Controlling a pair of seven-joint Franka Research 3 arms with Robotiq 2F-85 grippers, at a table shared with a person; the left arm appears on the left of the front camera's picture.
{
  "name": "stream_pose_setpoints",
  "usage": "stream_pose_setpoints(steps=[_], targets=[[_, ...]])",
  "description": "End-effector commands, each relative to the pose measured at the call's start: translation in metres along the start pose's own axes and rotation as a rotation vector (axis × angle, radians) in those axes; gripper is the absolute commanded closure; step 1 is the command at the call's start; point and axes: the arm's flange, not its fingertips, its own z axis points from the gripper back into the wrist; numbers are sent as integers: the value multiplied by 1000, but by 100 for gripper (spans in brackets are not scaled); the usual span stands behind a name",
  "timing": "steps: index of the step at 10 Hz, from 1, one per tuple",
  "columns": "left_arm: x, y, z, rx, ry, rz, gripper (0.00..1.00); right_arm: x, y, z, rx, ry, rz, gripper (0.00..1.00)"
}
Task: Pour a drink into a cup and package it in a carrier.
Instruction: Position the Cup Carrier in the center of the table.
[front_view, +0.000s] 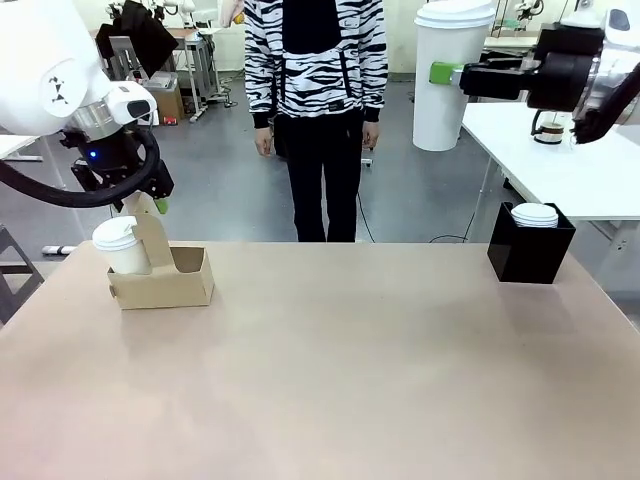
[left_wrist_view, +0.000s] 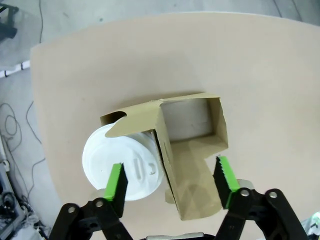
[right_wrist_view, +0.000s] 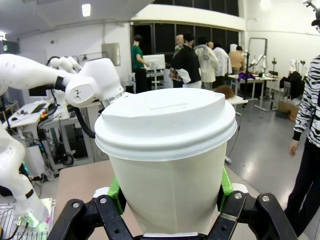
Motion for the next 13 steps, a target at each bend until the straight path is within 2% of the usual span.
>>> stream_pose_setpoints(steps=[1, 2, 3, 7, 9, 10, 11, 13], targets=[[4, -3, 6, 16, -20, 39, 100, 2, -1, -3, -13, -7, 21, 20], [5, -2, 5, 16, -19, 48, 64, 2, -1, -3, -13, -7, 21, 20], [4, -2, 3, 18, -30, 52, 100, 2, -1, -3, -13, -7, 21, 20], [4, 0, -4, 18, -36, 82, 100, 2, -1, -3, -13, -7, 21, 20], [5, 0, -7, 35, -14, 97, 100, 2, -1, -3, -13, -7, 21, 20], [8, -1, -10, 82, 18, 106, 100, 2, -1, -3, -13, -7, 21, 20], [4, 1, -5, 5, -19, 67, 100, 2, -1, -3, -13, -7, 21, 20], [4, 1, -7, 23, -12, 76, 98, 2, -1, -3, -13, -7, 21, 20]])
